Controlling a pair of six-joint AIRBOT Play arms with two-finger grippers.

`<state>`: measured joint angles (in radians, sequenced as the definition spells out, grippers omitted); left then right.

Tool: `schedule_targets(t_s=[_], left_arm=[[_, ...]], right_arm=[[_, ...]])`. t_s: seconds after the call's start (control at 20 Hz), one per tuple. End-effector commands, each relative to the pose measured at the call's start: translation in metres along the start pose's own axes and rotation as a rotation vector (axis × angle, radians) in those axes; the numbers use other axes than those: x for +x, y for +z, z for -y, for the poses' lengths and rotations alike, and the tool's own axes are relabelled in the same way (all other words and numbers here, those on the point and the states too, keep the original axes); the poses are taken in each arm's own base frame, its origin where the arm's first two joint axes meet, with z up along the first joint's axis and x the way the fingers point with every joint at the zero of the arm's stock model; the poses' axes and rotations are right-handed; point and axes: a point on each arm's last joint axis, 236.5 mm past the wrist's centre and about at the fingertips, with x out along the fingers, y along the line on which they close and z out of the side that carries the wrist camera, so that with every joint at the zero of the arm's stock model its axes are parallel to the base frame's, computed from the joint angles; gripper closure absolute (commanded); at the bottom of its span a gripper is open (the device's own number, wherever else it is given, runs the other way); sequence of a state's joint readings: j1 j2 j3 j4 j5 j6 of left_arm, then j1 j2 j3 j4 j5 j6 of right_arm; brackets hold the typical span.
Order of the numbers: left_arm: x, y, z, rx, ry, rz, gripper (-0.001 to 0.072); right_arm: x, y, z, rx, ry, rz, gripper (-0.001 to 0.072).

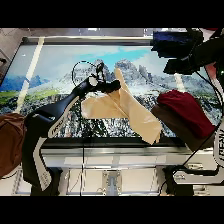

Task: Fold the shirts.

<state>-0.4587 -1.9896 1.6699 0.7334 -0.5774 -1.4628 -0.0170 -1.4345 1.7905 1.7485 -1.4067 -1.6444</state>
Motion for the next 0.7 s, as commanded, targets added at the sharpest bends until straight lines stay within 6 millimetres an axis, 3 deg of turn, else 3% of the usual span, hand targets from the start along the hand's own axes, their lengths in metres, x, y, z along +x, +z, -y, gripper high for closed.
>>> schedule_targets(t_s=[0.0,0.05,0.1,0.15,0.35,0.5,0.65], left_arm=[[0.005,0.003,-0.002,0.005,0.009,0.028,0.0472],[0.007,0.002,-0.003,0.004,0.009,0.027,0.0495],[0.009,0.0,-0.002,-0.006,0.004,0.024,0.063],[0.009,0.001,-0.002,-0.006,0.004,0.029,0.0694],[-0.003,0.016,0.013,-0.091,-0.056,0.055,0.0696],[-0.048,0.026,0.025,0.0,-0.063,-0.001,0.0696],[-0.112,0.013,0.017,0.188,0.04,-0.143,0.0696]], right_arm=[[0.0,0.0,0.0,-0.001,0.0,0.001,0.0099],[0.0,0.0,0.0,-0.001,0.0,0.001,0.0099],[0.0,0.0,0.0,-0.001,0.0,0.001,0.0099],[0.0,0.0,0.0,-0.001,0.0,0.001,0.0099],[0.0,0.0,0.001,-0.006,-0.007,0.001,0.0099],[0.01,0.0,0.005,-0.056,-0.013,-0.012,0.0099],[0.044,-0.002,0.007,-0.045,0.005,-0.053,0.0099]])
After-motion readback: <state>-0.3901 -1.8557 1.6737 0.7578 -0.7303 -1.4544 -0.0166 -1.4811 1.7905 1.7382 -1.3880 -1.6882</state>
